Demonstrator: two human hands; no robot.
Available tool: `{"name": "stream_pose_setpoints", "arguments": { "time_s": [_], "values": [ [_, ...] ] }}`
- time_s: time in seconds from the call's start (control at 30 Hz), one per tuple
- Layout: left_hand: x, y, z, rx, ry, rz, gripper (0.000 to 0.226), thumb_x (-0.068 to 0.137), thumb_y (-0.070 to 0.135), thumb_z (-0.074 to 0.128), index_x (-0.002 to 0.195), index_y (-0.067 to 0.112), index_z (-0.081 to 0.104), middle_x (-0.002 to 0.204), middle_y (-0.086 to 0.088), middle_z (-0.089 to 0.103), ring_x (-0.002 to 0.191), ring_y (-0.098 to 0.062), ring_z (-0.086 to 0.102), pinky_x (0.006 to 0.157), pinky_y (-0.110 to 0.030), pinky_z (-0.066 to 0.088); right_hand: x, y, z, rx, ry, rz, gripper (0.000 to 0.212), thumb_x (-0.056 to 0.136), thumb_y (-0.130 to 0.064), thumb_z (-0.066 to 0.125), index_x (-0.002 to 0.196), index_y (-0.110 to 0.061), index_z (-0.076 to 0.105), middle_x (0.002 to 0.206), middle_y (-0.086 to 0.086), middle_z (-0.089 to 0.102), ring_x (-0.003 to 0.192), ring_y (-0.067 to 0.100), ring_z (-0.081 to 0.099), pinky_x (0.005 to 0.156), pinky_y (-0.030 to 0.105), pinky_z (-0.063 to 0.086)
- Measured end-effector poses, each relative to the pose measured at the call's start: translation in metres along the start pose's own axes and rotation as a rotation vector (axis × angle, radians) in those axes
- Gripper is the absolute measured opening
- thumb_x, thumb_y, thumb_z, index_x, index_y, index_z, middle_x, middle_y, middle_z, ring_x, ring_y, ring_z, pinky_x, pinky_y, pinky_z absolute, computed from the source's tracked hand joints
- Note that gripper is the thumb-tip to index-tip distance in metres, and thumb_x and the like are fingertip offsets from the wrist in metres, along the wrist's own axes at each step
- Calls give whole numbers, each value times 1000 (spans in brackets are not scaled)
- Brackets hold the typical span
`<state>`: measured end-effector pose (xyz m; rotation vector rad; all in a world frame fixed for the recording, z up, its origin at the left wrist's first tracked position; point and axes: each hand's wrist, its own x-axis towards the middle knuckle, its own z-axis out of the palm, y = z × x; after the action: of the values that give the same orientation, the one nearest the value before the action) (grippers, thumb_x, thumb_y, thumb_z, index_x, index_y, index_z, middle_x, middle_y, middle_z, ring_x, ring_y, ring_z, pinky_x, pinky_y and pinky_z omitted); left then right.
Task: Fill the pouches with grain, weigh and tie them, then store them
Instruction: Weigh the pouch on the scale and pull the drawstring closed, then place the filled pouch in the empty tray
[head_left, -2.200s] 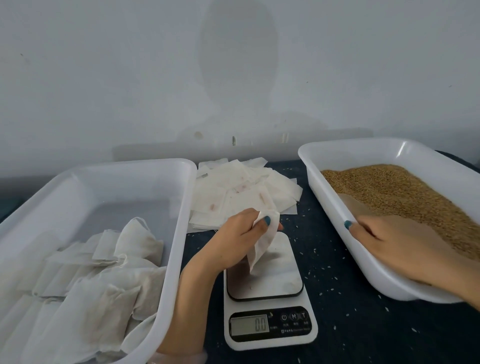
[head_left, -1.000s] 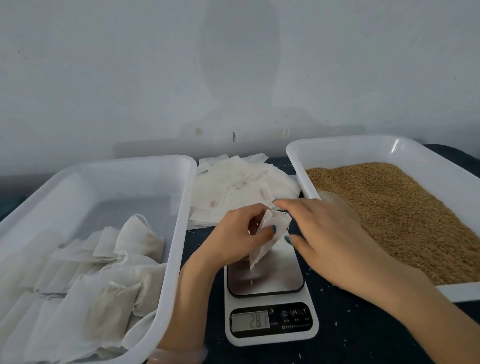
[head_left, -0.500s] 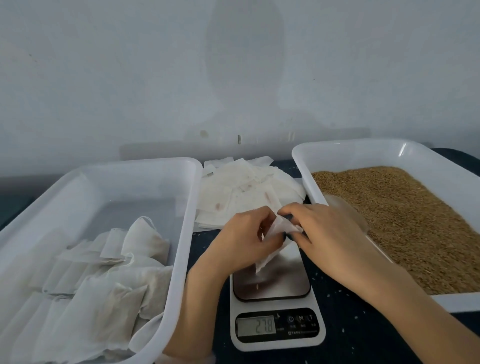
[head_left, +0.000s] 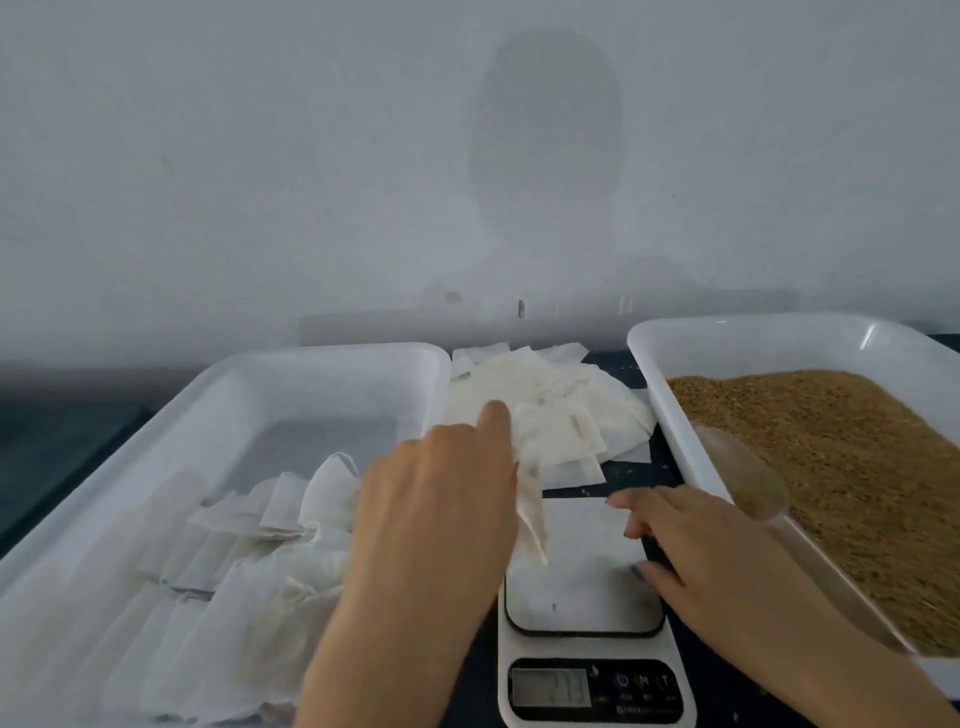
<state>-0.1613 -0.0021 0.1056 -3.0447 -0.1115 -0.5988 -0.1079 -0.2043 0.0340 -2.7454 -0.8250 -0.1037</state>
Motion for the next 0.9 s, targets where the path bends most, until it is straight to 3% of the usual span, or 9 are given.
{"name": "stream_pose_setpoints", "arguments": {
  "time_s": [0.1,0.2,0.3,0.43,0.57,0.67,0.73,0.8,0.9],
  "values": [
    [9,-43,-12,19,41,-111,21,97,30,43,83,22,30,60,2,44,48,-16,37,44,-28,26,-6,-1,-1,51,5,-8,50,99,-36,55,141,-46,29,113,-29,41,109,-6,43,90,10,36],
    [23,-82,-12,-173,-103,-146,21,97,25,47,80,17,38,61,-4,65,61,-25,61,56,-35,48,-12,0,-3,77,4,-16,47,99,-37,54,138,-48,29,114,-30,41,111,-6,44,94,10,37],
    [37,-114,7,-331,-303,-223,20,97,18,49,81,9,42,61,-2,71,60,-14,70,48,-22,39,-17,0,-5,76,3,-27,46,99,-37,55,137,-49,31,113,-32,43,109,-7,47,94,10,38],
    [44,-136,36,-538,-593,-333,22,97,11,51,79,9,37,79,-6,55,68,-20,75,61,-31,45,-25,-1,-10,92,17,-24,44,98,-38,58,132,-52,33,109,-34,46,106,-11,48,93,8,38],
    [46,-149,54,-129,-708,-202,18,95,20,52,80,15,42,85,1,53,77,-17,65,61,-19,43,-28,-2,-15,162,22,-20,43,94,-36,64,122,-56,39,105,-37,51,104,-16,49,90,5,39],
    [42,-144,46,219,-740,-152,19,91,38,56,99,23,48,102,6,55,95,-15,54,80,-26,45,-30,-3,-18,201,45,-25,39,95,-39,62,121,-57,40,104,-37,52,106,-17,47,91,4,39],
    [32,-127,31,402,-654,-167,35,93,46,56,117,22,45,115,5,54,109,-16,55,87,-28,45,-27,-6,-16,176,40,-29,37,98,-44,55,126,-57,36,106,-37,48,108,-14,45,93,7,37],
    [20,-98,15,515,-385,-98,34,96,47,51,121,25,41,113,8,53,111,-14,54,80,-26,42,-20,-13,-10,110,7,-42,36,101,-42,48,131,-54,34,114,-34,47,110,-11,39,91,5,33],
    [-1,-23,-2,230,-218,7,26,97,25,43,121,33,35,110,12,50,107,-9,53,64,-24,31,-3,-30,8,161,25,-19,35,102,-31,46,133,-45,38,121,-29,45,115,-9,37,90,2,27]
  ]
}}
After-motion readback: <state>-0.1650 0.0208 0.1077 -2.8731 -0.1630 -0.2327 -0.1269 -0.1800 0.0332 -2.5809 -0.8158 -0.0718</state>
